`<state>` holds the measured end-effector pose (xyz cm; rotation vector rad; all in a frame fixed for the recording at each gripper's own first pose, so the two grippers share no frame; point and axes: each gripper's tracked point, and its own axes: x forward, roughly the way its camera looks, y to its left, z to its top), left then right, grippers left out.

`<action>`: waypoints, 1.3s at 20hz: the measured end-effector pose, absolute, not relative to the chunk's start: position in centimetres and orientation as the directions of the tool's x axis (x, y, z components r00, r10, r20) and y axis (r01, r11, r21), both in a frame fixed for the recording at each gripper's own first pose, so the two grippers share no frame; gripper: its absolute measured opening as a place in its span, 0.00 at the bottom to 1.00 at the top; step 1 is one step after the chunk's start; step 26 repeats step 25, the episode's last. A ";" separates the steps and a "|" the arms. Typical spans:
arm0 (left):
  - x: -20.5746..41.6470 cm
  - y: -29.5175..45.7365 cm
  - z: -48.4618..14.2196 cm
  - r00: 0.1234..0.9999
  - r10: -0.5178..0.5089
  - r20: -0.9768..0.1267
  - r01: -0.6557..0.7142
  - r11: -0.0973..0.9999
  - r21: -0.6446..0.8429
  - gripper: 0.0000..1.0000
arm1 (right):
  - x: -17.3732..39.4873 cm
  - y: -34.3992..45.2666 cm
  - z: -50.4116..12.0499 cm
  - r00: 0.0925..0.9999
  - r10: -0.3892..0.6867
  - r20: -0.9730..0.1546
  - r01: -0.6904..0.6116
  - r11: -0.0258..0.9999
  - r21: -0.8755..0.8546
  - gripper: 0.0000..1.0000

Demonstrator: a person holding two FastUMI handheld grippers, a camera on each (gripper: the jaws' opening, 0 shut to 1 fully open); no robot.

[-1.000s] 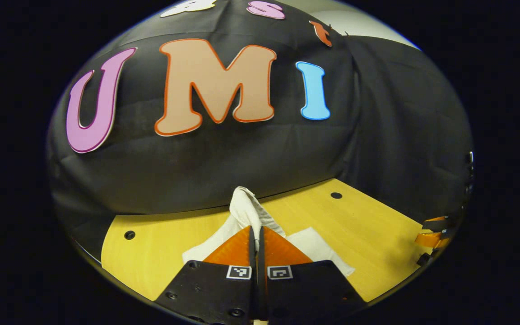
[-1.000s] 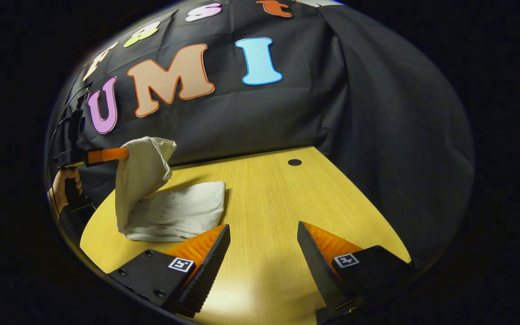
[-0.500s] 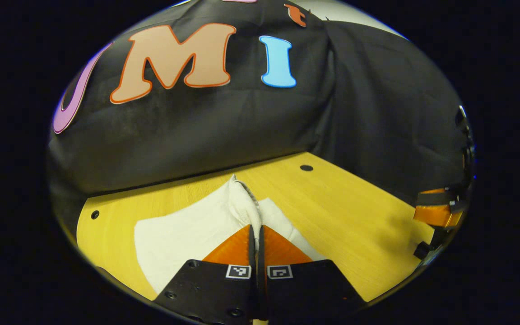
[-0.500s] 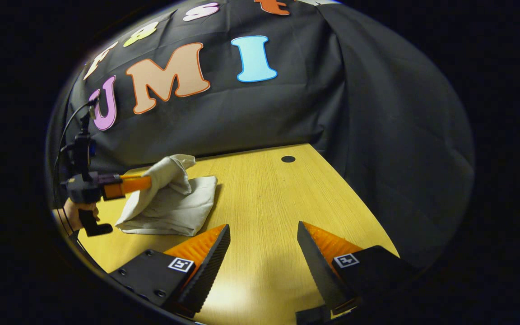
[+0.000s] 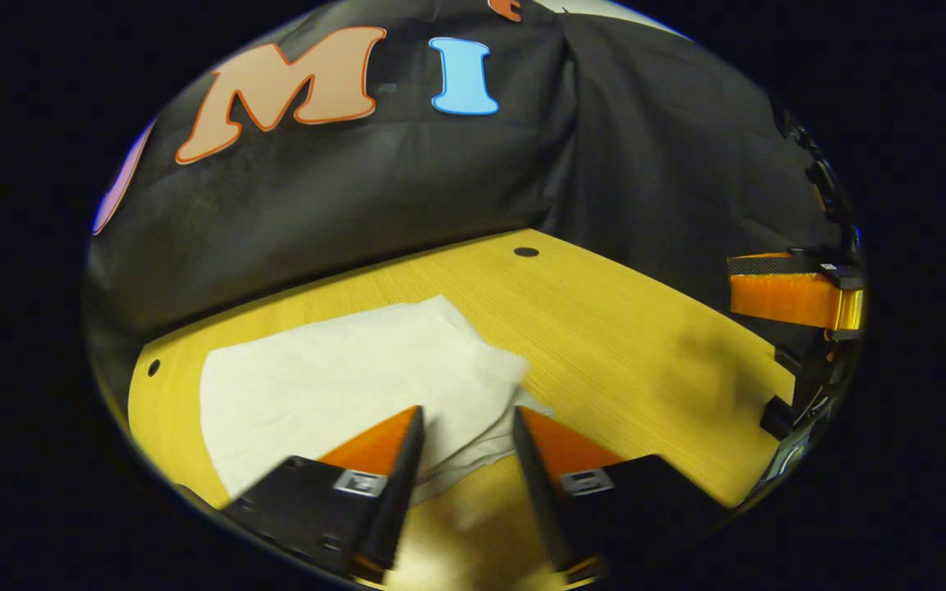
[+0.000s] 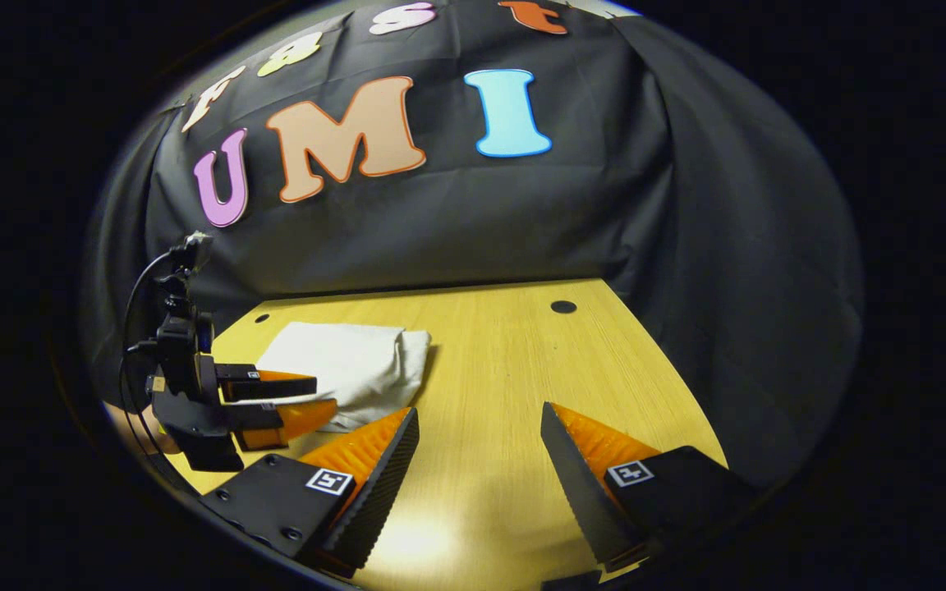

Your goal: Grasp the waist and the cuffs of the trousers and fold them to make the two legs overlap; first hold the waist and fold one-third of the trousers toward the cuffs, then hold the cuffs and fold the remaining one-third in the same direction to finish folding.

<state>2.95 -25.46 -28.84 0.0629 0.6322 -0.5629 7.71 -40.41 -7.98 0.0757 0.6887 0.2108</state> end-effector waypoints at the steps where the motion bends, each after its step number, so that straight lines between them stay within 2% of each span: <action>1: 3.0 -24.3 -27.4 0.688 -0.465 -0.557 0.497 0.861 -0.106 0.71 | 8.1 -39.4 -7.1 0.760 0.231 -0.607 -0.181 0.973 0.143 0.97; 2: 3.1 -23.0 -26.0 0.714 -0.451 -0.535 0.474 0.874 -0.104 0.92 | 8.5 -38.2 -6.2 0.770 0.243 -0.590 -0.196 0.970 0.145 0.97; 4: 2.9 -19.8 -23.1 0.766 -0.415 -0.491 0.416 0.902 -0.113 0.96 | 9.3 -36.0 -4.3 0.796 0.258 -0.548 -0.216 0.966 0.140 0.97; 10: 3.1 -7.7 -14.6 0.913 -0.210 -0.348 0.197 0.978 -0.074 0.96 | 10.8 -28.2 3.3 0.865 0.309 -0.396 -0.261 0.950 0.171 0.97; 15: 3.1 1.5 -9.1 0.970 -0.052 -0.239 0.043 0.998 -0.041 0.96 | 10.3 -24.2 8.8 0.910 0.311 -0.274 -0.270 0.947 0.176 0.96; 17: 2.5 3.6 -8.3 0.975 -0.020 -0.221 0.012 0.999 -0.038 0.96 | 9.9 -23.4 9.9 0.920 0.301 -0.250 -0.267 0.950 0.160 0.96; 18: 2.2 4.6 -7.8 0.978 -0.014 -0.209 0.006 0.999 -0.039 0.96 | 9.6 -23.0 9.9 0.921 0.300 -0.249 -0.268 0.951 0.154 1.00; 19: 2.1 5.2 -7.5 0.979 -0.007 -0.204 0.000 0.999 -0.035 0.99 | 9.3 -22.8 10.0 0.923 0.293 -0.250 -0.264 0.954 0.143 0.96; 20: 2.0 5.9 -7.4 0.981 -0.004 -0.195 -0.002 1.000 -0.029 0.96 | 8.8 -23.0 10.2 0.924 0.285 -0.253 -0.259 0.957 0.134 0.96; 22: 1.9 6.4 -7.3 0.982 -0.007 -0.188 0.003 1.000 -0.022 0.99 | 8.4 -23.2 10.5 0.929 0.264 -0.260 -0.245 0.964 0.104 0.96; 23: 1.7 6.3 -7.1 0.983 -0.014 -0.182 0.010 1.000 -0.027 0.95 | 8.3 -23.3 10.9 0.933 0.254 -0.255 -0.238 0.967 0.093 0.96; 26: 1.7 5.9 -6.5 0.986 -0.039 -0.165 0.033 0.999 -0.036 0.96 | 7.7 -23.1 12.0 0.943 0.243 -0.227 -0.233 0.970 0.072 0.96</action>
